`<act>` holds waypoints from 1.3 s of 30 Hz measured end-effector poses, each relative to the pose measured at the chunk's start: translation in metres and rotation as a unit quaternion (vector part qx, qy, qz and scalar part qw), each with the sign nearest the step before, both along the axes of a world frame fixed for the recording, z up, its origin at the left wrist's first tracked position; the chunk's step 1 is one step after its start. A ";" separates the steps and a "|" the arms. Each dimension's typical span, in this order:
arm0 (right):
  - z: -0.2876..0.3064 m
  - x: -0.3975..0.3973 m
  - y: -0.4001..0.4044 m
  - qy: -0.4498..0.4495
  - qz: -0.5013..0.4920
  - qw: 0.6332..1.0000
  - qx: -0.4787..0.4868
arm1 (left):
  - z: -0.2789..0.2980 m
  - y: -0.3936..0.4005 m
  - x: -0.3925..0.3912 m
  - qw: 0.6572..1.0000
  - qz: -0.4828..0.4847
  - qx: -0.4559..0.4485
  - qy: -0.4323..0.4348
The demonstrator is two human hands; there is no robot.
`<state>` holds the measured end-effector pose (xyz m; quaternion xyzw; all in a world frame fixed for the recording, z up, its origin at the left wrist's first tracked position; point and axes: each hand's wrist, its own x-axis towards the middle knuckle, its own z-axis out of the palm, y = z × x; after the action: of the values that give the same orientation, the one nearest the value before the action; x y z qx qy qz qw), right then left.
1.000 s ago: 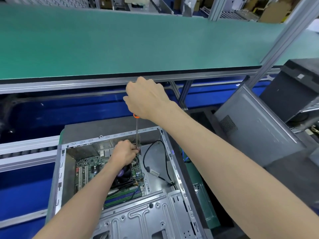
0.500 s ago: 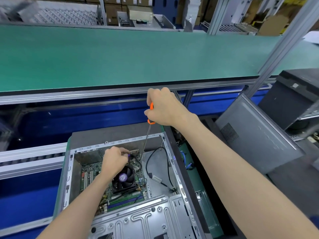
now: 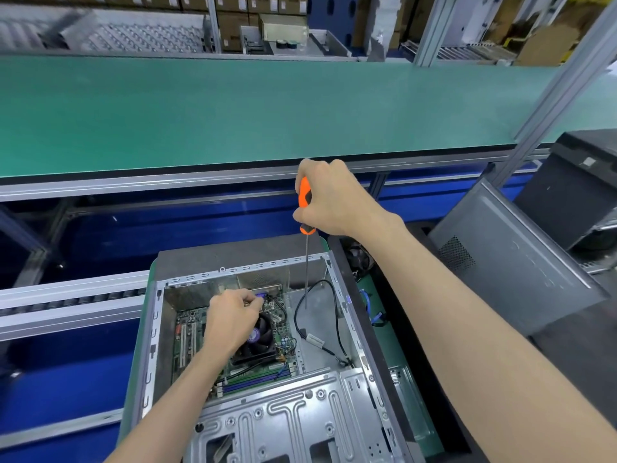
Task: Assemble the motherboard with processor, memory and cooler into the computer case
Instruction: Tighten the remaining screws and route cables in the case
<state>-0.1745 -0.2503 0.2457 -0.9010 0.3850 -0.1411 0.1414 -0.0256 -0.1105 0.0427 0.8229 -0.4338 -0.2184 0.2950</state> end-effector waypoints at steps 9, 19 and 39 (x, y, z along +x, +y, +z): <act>0.059 0.028 0.021 -0.209 0.104 0.972 -0.033 | -0.005 0.018 0.000 0.992 0.069 -0.031 0.097; -0.013 0.061 0.023 0.100 0.083 0.984 -0.123 | 0.005 -0.027 0.003 0.874 0.255 -0.101 0.401; -0.132 -0.019 -0.006 0.310 0.037 0.948 -0.060 | -0.001 -0.092 -0.027 0.868 0.276 -0.105 0.400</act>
<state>-0.1933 -0.2567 0.1138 -0.9206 0.3674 0.1281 -0.0341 -0.0531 -0.2024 0.0414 0.7153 -0.0541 -0.3921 0.5759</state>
